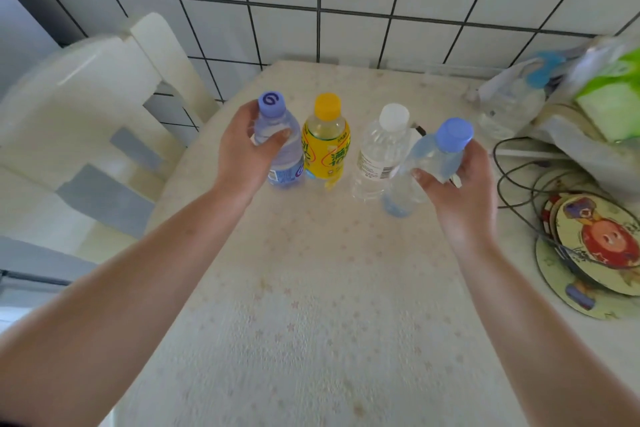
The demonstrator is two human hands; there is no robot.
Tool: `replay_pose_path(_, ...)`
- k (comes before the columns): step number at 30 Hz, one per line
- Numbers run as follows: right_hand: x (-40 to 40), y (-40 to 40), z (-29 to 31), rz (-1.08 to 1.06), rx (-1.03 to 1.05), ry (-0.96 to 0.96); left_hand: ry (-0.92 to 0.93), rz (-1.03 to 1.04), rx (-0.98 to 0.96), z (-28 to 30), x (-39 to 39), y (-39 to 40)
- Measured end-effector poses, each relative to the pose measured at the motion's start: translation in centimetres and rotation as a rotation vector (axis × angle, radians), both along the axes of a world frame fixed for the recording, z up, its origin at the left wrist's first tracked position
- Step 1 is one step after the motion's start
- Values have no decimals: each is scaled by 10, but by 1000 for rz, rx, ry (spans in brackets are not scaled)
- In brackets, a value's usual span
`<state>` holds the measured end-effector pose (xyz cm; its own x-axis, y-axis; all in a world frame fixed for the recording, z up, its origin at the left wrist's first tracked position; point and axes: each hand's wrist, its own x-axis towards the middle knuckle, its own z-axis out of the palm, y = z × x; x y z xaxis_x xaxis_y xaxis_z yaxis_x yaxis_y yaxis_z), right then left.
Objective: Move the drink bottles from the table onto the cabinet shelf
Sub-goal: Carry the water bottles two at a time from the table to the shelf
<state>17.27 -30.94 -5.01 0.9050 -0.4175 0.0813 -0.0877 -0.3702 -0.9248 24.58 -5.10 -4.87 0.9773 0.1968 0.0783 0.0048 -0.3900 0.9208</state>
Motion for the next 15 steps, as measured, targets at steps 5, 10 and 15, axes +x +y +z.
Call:
replay_pose_path(5,-26,7,14,1,-29,-28,-21,69,-27,3,-29,16)
replay_pose_path(10,-59,31,35,103,-27,-57,10,113,26,32,-89,46)
replay_pose_path(15,-100,81,56,270,-31,-123,-19,174,1,65,-169,83)
